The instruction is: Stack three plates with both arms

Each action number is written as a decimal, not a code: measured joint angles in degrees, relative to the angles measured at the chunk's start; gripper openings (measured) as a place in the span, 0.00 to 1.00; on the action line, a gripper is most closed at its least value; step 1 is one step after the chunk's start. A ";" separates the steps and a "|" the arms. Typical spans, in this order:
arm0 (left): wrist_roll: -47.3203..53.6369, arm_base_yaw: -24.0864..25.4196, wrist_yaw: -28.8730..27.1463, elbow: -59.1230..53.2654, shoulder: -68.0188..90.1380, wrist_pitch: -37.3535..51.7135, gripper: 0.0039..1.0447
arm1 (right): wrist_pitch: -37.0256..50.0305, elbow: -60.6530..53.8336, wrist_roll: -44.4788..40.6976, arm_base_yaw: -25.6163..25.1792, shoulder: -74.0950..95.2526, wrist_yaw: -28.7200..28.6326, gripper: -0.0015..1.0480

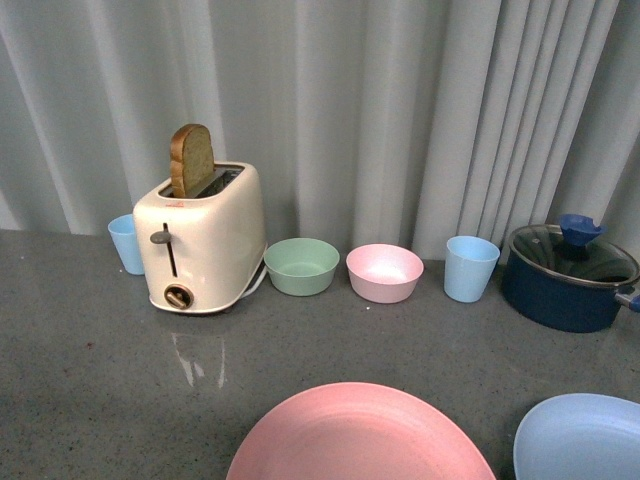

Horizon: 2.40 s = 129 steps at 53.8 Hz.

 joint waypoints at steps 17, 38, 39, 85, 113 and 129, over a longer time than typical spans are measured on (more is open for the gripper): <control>0.07 4.04 4.07 -6.25 -15.32 -9.55 0.03 | 0.00 0.00 0.00 0.00 0.00 0.00 0.93; 0.07 4.04 4.13 -8.26 -35.12 -25.77 0.03 | 0.00 0.00 0.00 0.00 0.00 0.00 0.93; 0.07 4.04 4.15 -8.26 -35.54 -26.12 0.03 | 0.00 0.00 0.00 0.00 0.00 0.00 0.93; 0.07 4.04 4.15 -8.31 -59.69 -49.03 0.03 | 0.00 0.00 0.00 0.00 0.00 0.00 0.93; 0.07 4.04 4.20 -8.28 -73.29 -62.97 0.03 | 0.00 0.00 0.00 0.00 0.00 0.00 0.93; 0.07 4.04 4.22 -8.28 -73.33 -63.06 0.63 | 0.00 0.00 0.00 0.00 0.00 0.00 0.93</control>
